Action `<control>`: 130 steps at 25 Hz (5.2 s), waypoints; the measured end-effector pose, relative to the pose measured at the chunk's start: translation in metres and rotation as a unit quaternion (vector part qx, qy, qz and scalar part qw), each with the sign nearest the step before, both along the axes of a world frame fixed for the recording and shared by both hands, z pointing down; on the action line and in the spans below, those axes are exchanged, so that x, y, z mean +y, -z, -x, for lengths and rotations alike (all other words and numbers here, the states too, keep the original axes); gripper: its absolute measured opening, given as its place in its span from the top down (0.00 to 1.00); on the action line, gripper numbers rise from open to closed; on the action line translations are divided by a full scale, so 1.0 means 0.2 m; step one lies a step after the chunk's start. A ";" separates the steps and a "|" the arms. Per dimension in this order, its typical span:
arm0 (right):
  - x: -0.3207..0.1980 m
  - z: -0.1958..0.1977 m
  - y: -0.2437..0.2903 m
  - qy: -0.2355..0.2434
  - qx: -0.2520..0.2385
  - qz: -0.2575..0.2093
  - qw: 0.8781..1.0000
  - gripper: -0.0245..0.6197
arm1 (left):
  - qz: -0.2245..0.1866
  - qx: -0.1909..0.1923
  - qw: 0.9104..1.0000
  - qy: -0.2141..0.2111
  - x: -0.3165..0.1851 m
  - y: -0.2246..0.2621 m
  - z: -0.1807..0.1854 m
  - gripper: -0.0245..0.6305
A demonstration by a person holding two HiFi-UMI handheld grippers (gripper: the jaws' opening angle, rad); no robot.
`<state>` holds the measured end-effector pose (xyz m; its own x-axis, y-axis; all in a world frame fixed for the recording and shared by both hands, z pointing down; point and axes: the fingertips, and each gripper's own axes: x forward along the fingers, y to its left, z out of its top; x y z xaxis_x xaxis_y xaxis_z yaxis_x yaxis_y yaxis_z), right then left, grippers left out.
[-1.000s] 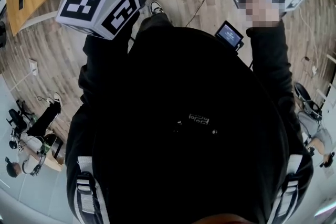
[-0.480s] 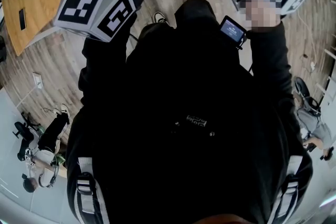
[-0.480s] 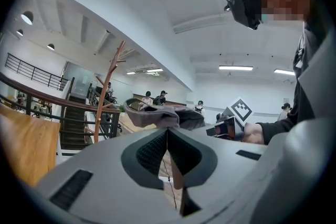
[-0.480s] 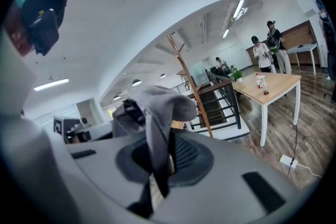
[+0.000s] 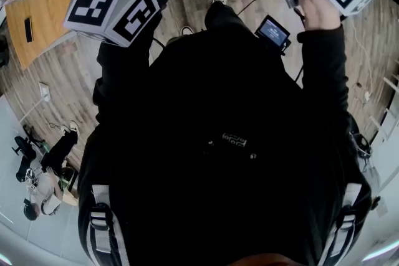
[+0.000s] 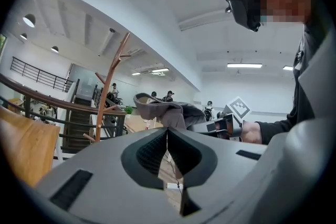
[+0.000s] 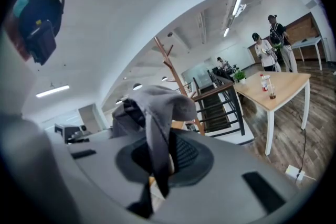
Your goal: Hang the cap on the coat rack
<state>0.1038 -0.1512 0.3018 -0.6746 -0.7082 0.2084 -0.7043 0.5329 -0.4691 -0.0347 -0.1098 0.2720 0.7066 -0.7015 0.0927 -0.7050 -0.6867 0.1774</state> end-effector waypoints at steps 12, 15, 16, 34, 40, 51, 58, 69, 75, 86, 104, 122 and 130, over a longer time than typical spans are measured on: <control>-0.81 -0.35 0.09 0.064 -0.011 -0.016 0.998 0.92 | 0.011 -0.016 1.000 0.020 -0.81 0.00 -0.46 0.96; -0.95 -0.29 0.10 0.079 -0.011 -0.013 0.997 0.92 | 0.012 -0.012 0.999 0.033 -0.95 -0.01 -0.39 0.96; -0.97 -0.24 0.10 0.085 -0.010 -0.013 0.996 0.92 | 0.009 -0.011 0.999 0.040 -0.97 0.01 -0.34 0.96; -1.15 0.05 0.31 0.106 -0.031 -0.036 0.993 0.92 | -0.037 -0.017 0.998 0.042 -1.21 0.23 -0.06 0.96; -1.18 0.21 0.32 0.081 -0.040 -0.040 0.995 0.92 | -0.046 -0.018 0.999 0.022 -1.29 0.23 0.16 0.96; -1.38 0.27 0.40 0.118 -0.083 -0.049 0.988 0.92 | -0.055 -0.009 0.998 0.031 -1.49 0.31 0.21 0.96; -1.66 0.23 0.43 0.139 -0.101 -0.041 0.984 0.92 | -0.057 -0.001 0.997 0.046 -1.71 0.32 0.16 0.96; -1.71 0.28 0.57 0.151 -0.119 -0.060 0.979 0.92 | -0.066 0.005 0.997 0.040 -1.79 0.36 0.17 0.96; -1.71 0.32 0.60 0.153 -0.122 -0.059 0.979 0.92 | -0.071 0.001 0.997 0.035 -1.78 0.40 0.18 0.96; -1.79 0.38 0.58 0.091 -0.019 -0.109 0.990 0.92 | -0.037 -0.058 0.992 0.101 -1.88 0.25 0.19 0.96; -1.72 0.39 0.66 0.053 0.014 -0.130 0.990 0.92 | -0.065 -0.050 0.988 0.134 -1.92 0.40 0.17 0.96; -1.66 0.44 0.70 -0.016 0.084 -0.229 0.970 0.92 | -0.090 -0.058 0.983 0.148 -1.90 0.45 0.21 0.96; -1.65 0.42 0.72 -0.022 0.072 -0.227 0.971 0.92 | -0.100 -0.062 0.984 0.135 -1.90 0.49 0.18 0.96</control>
